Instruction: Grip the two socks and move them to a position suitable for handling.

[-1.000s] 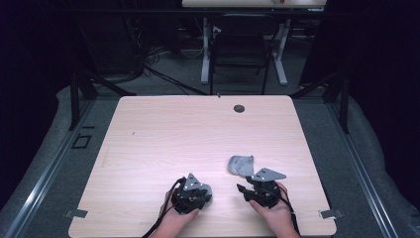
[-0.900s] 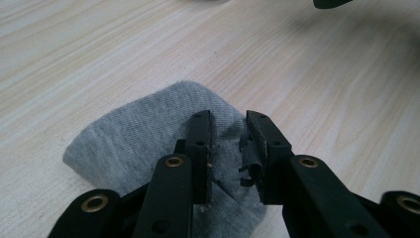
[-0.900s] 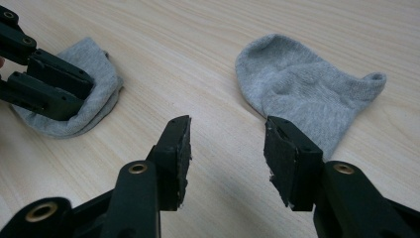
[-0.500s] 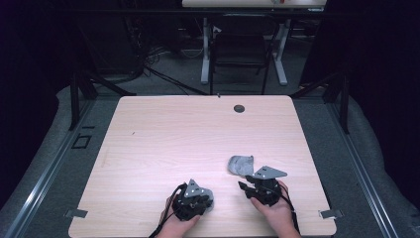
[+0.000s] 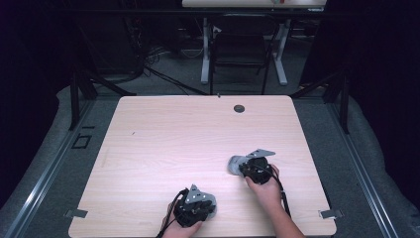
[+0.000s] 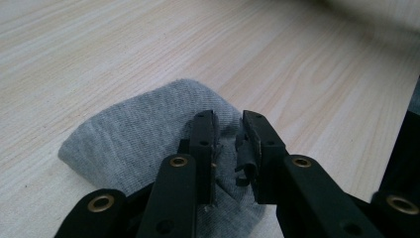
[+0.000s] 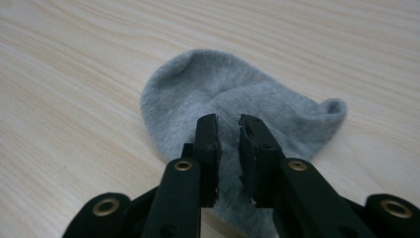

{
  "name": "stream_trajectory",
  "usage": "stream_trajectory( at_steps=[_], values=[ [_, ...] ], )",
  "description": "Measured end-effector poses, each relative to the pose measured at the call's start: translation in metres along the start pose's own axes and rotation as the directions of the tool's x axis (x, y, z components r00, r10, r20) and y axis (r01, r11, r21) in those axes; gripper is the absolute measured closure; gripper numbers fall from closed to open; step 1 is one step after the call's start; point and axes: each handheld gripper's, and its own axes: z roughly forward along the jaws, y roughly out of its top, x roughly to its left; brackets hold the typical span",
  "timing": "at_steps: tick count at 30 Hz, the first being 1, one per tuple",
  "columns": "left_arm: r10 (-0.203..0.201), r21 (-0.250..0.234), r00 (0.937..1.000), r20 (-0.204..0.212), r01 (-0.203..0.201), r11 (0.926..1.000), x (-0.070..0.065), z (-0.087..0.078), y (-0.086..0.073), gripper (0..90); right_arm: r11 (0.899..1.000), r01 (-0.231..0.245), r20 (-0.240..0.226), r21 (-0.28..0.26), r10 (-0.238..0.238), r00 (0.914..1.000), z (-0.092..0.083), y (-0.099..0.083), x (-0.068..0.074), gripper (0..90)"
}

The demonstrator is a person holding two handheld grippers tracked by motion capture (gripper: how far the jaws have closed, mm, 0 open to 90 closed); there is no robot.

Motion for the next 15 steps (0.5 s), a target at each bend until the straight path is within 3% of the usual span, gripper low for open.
stream_trajectory(
  at_steps=[6, 9, 11, 15],
  values=[
    [0.001, -0.014, 1.0, -0.004, -0.001, 0.9999, -0.002, 0.001, -0.001, 75.9, 1.0, 0.009, -0.068, 0.003, -0.009, 0.9977, 0.007, 0.002, 0.022, 79.6],
    [0.003, -0.019, 1.0, -0.004, -0.003, 0.9998, -0.003, 0.002, -0.002, 75.8, 0.999, 0.049, -0.1, -0.006, -0.049, 0.9937, 0.012, 0.003, 0.038, 79.6],
    [0.007, -0.021, 1.0, -0.003, -0.007, 0.9998, -0.003, 0.002, -0.002, 75.8, 0.997, 0.077, -0.128, -0.006, -0.077, 0.9889, 0.015, 0.004, 0.049, 79.6],
    [0.007, -0.021, 1.0, 0.001, -0.007, 0.9998, -0.003, 0.002, -0.002, 75.6, 0.987, 0.162, -0.177, -0.007, -0.161, 0.9709, 0.02, 0.007, 0.067, 79.5]
  ],
)
